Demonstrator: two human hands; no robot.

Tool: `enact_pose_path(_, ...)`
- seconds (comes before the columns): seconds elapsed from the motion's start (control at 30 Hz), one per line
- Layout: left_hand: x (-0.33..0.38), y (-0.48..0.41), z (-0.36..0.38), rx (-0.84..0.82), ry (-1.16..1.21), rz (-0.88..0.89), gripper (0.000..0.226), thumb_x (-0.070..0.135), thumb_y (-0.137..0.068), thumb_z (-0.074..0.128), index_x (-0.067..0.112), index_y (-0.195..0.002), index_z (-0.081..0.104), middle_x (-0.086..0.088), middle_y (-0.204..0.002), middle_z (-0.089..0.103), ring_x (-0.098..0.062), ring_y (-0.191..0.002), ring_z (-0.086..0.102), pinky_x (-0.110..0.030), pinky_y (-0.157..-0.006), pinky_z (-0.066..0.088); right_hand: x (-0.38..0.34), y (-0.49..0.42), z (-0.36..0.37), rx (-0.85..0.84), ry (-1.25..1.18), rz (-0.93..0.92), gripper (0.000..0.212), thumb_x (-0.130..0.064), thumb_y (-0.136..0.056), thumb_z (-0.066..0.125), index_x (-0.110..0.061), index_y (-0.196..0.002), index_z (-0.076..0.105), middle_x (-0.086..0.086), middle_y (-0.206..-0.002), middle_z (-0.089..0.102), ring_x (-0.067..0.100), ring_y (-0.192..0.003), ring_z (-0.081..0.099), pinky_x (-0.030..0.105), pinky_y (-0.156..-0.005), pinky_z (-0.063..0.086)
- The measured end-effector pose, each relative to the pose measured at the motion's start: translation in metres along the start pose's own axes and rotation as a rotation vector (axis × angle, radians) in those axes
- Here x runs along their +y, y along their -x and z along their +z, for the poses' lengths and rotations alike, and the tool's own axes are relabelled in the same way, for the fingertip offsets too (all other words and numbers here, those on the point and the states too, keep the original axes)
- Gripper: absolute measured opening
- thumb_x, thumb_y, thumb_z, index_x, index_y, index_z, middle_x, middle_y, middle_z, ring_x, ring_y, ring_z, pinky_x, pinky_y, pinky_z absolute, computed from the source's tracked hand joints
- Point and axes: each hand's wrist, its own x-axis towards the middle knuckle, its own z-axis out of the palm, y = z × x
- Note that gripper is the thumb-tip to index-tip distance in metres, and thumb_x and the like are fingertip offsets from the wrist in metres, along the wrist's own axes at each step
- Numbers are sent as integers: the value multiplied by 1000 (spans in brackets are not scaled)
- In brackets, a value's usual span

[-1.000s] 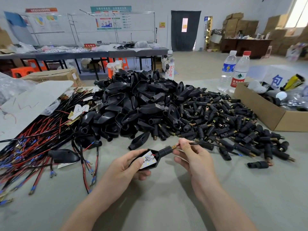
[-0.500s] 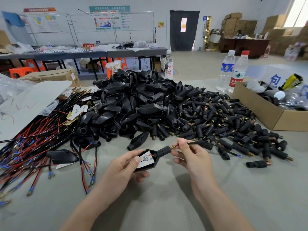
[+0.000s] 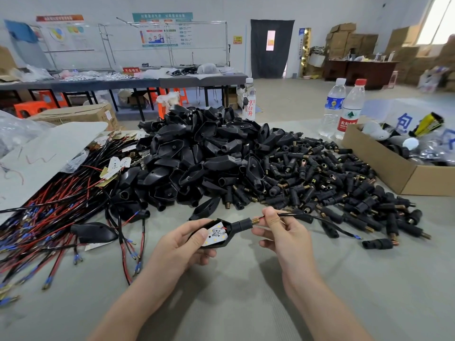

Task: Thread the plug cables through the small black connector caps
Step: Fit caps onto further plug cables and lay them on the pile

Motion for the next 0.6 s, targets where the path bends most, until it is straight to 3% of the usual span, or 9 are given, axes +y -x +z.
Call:
enact_pose_path(0.17,3,1,6,66,72,-23,36,20,-88,63,5,-121,66,-18,-93,74,-21,-67,64,-26,-57,53,-1,5,-1,-12,2,21,22,-27,-98,60,-6,-95,67,-1,-77,77,15,-70,75,19,-51,54)
enact_pose_path(0.27,13,6,16,195,371,-125,45,29,-82,67,0,-117,63,-16,-92,71,-19,-63,62,-26,-57,54,-1,13,3,-21,-13,49,27,-30,-97,61,-4,-97,68,3,-81,78,17,-75,76,19,-55,55)
enact_pose_path(0.37,18,19,28,218,673,-144,54,37,-73,72,0,-112,64,-15,-99,73,-20,-73,70,-28,-64,58,2,30,20,-38,-54,79,28,-28,-96,62,-1,-97,69,8,-85,78,19,-78,76,20,-58,57)
enact_pose_path(0.5,9,38,45,173,641,-76,40,22,-79,70,-7,-106,67,-20,-92,73,-23,-80,72,-29,-68,59,15,63,55,-137,-21,98,24,-25,-94,65,-4,-90,76,5,-77,77,10,-65,72,15,-55,53)
enact_pose_path(0.6,7,47,35,246,568,-32,21,12,-87,64,-4,-98,71,-24,-96,74,-30,-87,74,-31,-68,60,22,82,72,-235,59,58,23,-29,-97,62,-16,-91,81,2,-83,78,10,-75,73,13,-58,50)
